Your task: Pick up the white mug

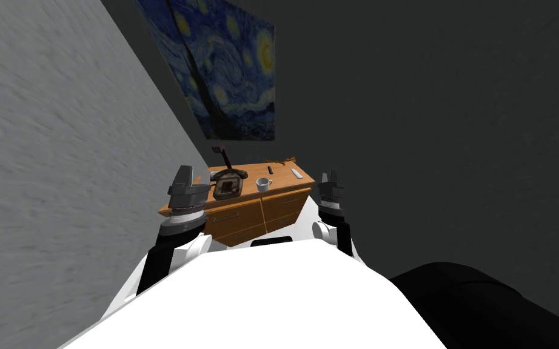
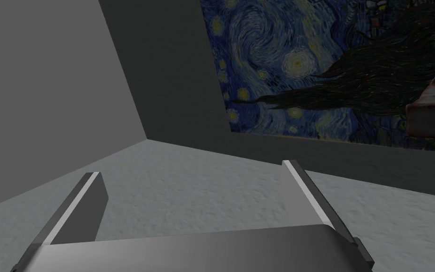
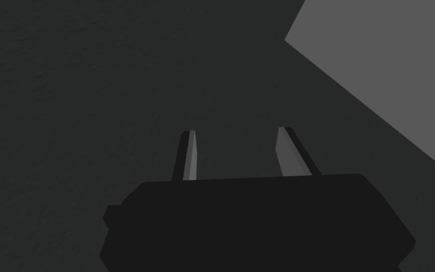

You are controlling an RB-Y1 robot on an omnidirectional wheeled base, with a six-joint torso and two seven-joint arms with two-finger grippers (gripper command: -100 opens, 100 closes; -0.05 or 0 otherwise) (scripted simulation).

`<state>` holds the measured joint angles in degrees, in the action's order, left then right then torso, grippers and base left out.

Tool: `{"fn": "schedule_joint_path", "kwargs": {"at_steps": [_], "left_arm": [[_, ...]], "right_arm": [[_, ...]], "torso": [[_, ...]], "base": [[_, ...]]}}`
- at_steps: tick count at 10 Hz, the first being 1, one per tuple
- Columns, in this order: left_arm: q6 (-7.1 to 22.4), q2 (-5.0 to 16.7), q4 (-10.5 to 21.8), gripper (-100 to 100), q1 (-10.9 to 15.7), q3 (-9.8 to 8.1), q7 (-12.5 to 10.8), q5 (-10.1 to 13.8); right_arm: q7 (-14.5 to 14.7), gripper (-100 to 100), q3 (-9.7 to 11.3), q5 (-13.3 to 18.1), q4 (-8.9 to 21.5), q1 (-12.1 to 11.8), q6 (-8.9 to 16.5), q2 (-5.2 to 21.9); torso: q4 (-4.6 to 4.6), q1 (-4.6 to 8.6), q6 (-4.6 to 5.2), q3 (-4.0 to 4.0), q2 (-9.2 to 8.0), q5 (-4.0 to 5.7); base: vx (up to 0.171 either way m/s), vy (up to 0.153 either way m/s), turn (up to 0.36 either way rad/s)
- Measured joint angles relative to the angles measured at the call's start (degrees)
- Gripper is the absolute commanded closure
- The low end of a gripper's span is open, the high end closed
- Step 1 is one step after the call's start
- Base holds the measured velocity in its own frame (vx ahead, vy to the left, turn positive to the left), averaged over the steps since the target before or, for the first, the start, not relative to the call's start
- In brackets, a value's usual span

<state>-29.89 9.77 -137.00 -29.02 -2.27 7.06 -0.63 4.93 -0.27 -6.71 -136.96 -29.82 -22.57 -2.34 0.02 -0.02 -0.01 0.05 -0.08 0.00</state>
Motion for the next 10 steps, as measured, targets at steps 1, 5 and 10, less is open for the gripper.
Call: {"fn": "schedule_joint_path", "kwargs": {"at_steps": [1,5,10], "left_arm": [[0.74,1.68,-0.02,-100,0.13,-0.27,0.13,1.22],[4.92,7.56,-0.27,-100,1.3,-1.21,0.93,6.03],[9.82,15.19,0.03,-100,2.87,-2.7,1.76,12.54]], "right_arm": [[0.0,0,0.0,0.0,0.0,0.0,0.0,0.0],[0.0,0,0.0,0.0,0.0,0.0,0.0,0.0],[0.0,0,0.0,0.0,0.0,0.0,0.0,0.0]], "torso": [[0.0,0.01,0.02,0.0,0.0,0.0],[0.0,0.0,0.0,-0.01,0.02,0.0],[0.0,0.01,0.02,0.0,-0.01,0.0]], "base": [[-0.03,-0.006,-0.178],[-0.02,0.0,-0.088],[-0.023,0.0,-0.104]]}}
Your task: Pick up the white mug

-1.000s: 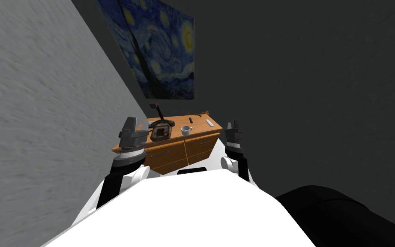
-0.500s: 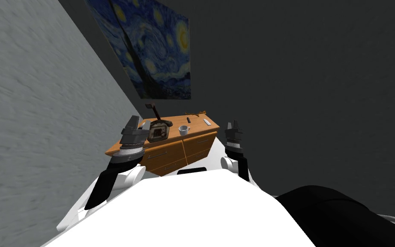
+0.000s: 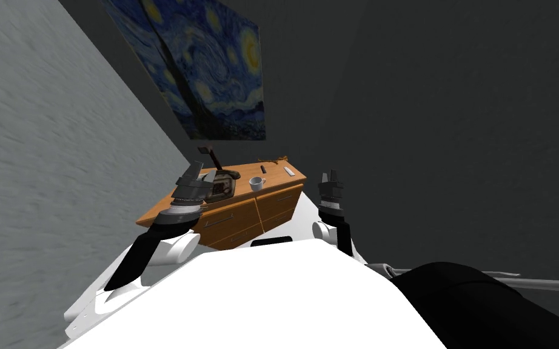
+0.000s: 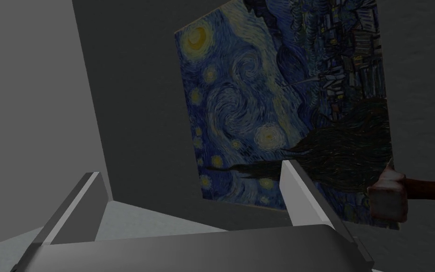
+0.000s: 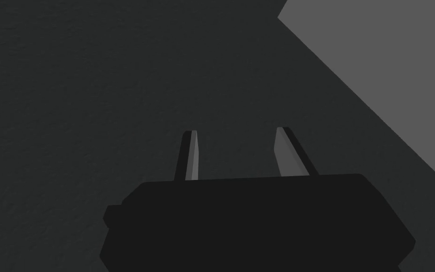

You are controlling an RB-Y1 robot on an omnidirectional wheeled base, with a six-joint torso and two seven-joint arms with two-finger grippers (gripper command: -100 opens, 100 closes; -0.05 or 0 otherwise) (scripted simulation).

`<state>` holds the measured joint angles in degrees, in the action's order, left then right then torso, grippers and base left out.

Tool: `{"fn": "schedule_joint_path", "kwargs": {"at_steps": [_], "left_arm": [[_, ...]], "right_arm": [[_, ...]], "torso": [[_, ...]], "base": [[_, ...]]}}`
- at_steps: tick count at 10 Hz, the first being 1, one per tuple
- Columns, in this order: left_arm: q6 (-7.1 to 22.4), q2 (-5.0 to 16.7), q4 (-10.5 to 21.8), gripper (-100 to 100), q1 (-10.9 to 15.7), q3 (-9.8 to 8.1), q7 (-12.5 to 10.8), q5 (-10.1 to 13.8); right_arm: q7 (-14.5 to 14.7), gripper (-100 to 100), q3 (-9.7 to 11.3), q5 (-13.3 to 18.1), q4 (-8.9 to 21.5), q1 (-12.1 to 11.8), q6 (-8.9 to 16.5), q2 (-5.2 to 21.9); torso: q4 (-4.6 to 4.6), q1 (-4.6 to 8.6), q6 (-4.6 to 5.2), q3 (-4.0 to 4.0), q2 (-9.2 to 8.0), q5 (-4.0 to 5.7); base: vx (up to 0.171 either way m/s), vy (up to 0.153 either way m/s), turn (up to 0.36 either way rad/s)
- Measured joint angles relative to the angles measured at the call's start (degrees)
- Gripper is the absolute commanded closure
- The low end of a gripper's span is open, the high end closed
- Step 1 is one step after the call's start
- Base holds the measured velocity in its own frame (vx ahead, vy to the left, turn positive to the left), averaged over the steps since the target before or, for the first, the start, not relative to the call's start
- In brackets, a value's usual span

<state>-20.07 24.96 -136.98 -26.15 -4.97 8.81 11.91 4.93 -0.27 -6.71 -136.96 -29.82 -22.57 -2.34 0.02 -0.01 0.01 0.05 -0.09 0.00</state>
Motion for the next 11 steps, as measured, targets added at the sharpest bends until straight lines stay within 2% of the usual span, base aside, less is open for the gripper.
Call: {"fn": "schedule_joint_path", "kwargs": {"at_steps": [3,11], "left_arm": [[3.24,4.7,0.33,-100,1.14,-0.78,0.51,3.69],[12.92,18.83,0.8,-100,2.84,-3.54,1.39,15.6]], "right_arm": [[0.0,0,0.0,0.0,0.0,-0.01,0.0,0.0],[0.0,0,-0.01,0.0,0.0,-0.01,0.0,0.0]], "torso": [[0.0,-0.02,-0.04,-0.01,0.02,-0.01],[0.0,-0.04,-0.05,-0.01,0.03,-0.01]], "base": [[-0.023,0.0,-0.128],[-0.024,0.004,-0.122]]}}
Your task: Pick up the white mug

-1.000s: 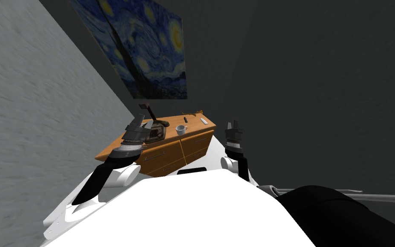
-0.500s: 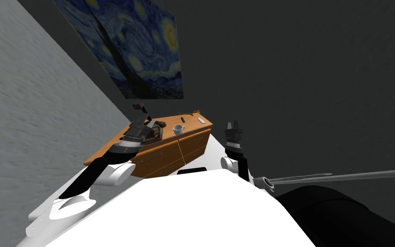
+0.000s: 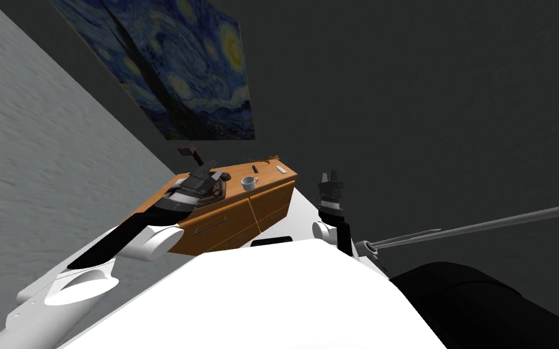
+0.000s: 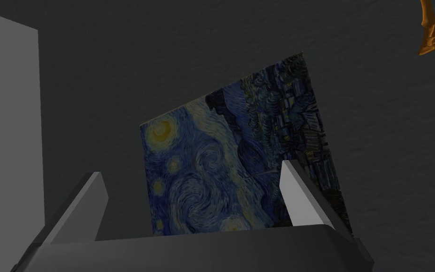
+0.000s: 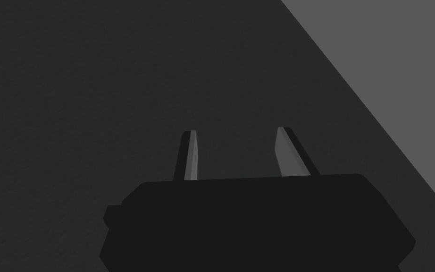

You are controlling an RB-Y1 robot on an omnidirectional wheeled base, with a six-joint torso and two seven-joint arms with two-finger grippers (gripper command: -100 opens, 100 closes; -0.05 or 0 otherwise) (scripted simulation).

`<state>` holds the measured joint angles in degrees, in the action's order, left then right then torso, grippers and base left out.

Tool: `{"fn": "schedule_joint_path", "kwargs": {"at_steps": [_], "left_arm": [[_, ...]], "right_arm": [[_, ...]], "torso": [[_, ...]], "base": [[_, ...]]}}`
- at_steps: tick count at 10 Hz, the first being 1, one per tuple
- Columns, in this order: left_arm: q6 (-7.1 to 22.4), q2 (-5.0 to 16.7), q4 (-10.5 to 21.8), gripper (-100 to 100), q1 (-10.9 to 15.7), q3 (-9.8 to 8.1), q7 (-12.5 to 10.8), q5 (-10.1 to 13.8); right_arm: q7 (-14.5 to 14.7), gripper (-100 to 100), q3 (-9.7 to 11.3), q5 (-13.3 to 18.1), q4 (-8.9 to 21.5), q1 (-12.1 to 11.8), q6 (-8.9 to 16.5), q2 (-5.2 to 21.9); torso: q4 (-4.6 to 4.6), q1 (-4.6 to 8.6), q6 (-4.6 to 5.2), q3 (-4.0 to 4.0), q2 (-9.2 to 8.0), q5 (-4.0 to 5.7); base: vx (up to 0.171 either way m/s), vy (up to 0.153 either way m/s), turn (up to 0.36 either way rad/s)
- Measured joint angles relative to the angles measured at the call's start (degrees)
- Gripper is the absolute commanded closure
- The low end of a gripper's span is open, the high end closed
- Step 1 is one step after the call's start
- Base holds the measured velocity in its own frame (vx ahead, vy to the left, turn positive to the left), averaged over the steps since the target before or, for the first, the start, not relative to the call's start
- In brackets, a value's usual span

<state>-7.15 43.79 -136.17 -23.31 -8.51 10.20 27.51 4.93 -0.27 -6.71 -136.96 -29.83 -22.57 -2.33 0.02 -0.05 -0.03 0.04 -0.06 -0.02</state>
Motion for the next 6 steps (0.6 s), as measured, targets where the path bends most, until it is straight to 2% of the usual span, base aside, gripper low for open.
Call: {"fn": "schedule_joint_path", "kwargs": {"at_steps": [3,4,6], "left_arm": [[4.41,5.29,0.14,-100,0.66,-1.43,0.06,4.85],[5.77,7.03,0.17,-100,0.59,-1.79,0.03,6.34],[7.8,9.73,0.69,-100,1.04,-2.18,-0.03,8.56]], "right_arm": [[0.0,0,0.0,0.0,0.0,0.0,0.0,0.0],[0.0,0,0.0,0.0,0.0,0.0,0.0,0.0],[0.0,0,0.0,0.0,0.0,0.0,0.0,0.0]], "torso": [[0.0,0.0,0.03,0.0,0.0,0.0],[0.0,-0.01,-0.01,0.0,0.01,0.0],[-0.01,0.01,0.03,-0.03,0.04,0.0]], "base": [[-0.021,0.008,-0.115],[-0.007,0.004,0.003],[-0.014,0.005,-0.142]]}}
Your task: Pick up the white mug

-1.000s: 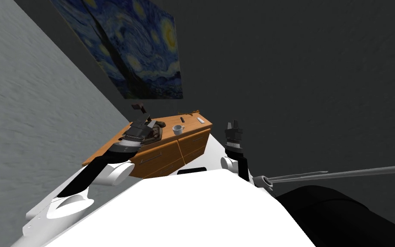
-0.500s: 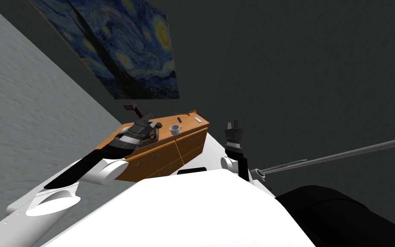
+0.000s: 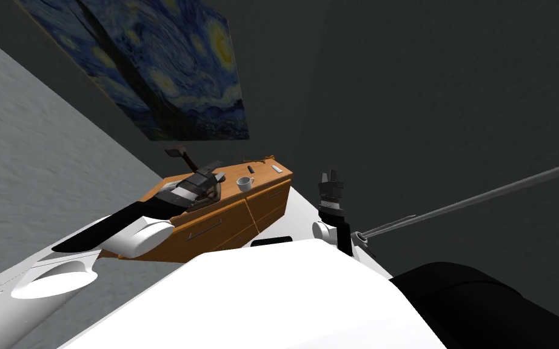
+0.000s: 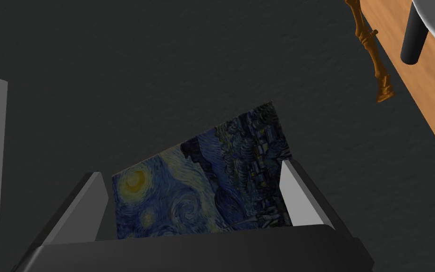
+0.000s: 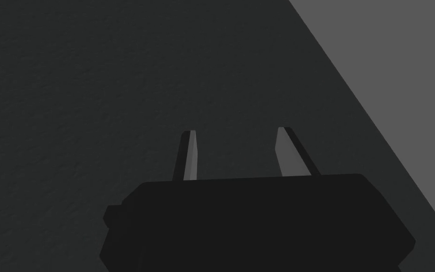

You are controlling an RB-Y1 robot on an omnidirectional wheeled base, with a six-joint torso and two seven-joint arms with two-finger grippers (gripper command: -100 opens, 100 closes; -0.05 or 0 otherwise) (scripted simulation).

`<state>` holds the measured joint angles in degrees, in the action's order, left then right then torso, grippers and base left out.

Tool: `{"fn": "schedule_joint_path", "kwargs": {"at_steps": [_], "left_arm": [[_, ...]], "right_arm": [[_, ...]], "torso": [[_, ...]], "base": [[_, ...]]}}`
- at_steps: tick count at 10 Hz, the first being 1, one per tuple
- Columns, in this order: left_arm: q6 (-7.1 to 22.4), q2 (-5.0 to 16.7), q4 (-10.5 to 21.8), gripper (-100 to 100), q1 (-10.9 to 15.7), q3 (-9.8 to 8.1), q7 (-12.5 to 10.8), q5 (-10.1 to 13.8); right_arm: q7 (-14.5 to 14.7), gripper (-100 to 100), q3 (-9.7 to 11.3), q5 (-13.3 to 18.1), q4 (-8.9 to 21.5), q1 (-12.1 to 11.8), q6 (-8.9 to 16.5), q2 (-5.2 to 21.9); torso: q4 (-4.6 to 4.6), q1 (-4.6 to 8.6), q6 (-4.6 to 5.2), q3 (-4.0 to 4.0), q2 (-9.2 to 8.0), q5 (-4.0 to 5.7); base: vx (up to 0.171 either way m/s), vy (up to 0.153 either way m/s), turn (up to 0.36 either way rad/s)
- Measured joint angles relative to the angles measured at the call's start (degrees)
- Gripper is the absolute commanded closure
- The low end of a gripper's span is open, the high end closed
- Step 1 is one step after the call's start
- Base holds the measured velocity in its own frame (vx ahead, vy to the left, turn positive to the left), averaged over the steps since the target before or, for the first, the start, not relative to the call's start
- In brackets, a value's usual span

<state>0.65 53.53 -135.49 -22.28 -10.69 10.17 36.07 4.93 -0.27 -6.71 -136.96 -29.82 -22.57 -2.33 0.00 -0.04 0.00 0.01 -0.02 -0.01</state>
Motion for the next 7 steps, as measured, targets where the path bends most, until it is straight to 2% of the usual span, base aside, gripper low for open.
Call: {"fn": "schedule_joint_path", "kwargs": {"at_steps": [3,5,6,7], "left_arm": [[4.27,5.07,0.59,-100,0.28,-1.26,-0.35,4.38],[7.25,8.55,1.34,-100,0.57,-2.02,-0.72,7.53],[8.03,9.7,1.36,-100,0.49,-2.18,-0.78,8.2],[9.35,11.37,1.44,-100,0.06,-3.08,-1.06,9.81]], "right_arm": [[0.0,0,-0.01,0.0,0.0,-0.01,0.0,0.0],[0.0,0,-0.01,0.0,0.0,-0.01,0.0,0.0],[0.0,0,-0.01,0.0,0.0,-0.01,0.0,0.0],[0.0,0,0.0,0.0,0.0,0.0,0.0,0.0]], "torso": [[0.01,-0.04,-0.05,0.01,-0.02,-0.01],[0.01,-0.05,-0.06,0.01,0.0,-0.02],[0.0,-0.02,-0.07,0.0,0.01,-0.02],[0.0,-0.01,-0.03,-0.01,0.01,-0.01]], "base": [[-0.018,0.011,-0.158],[-0.009,0.011,-0.027],[-0.008,0.005,-0.134],[-0.012,0.012,-0.109]]}}
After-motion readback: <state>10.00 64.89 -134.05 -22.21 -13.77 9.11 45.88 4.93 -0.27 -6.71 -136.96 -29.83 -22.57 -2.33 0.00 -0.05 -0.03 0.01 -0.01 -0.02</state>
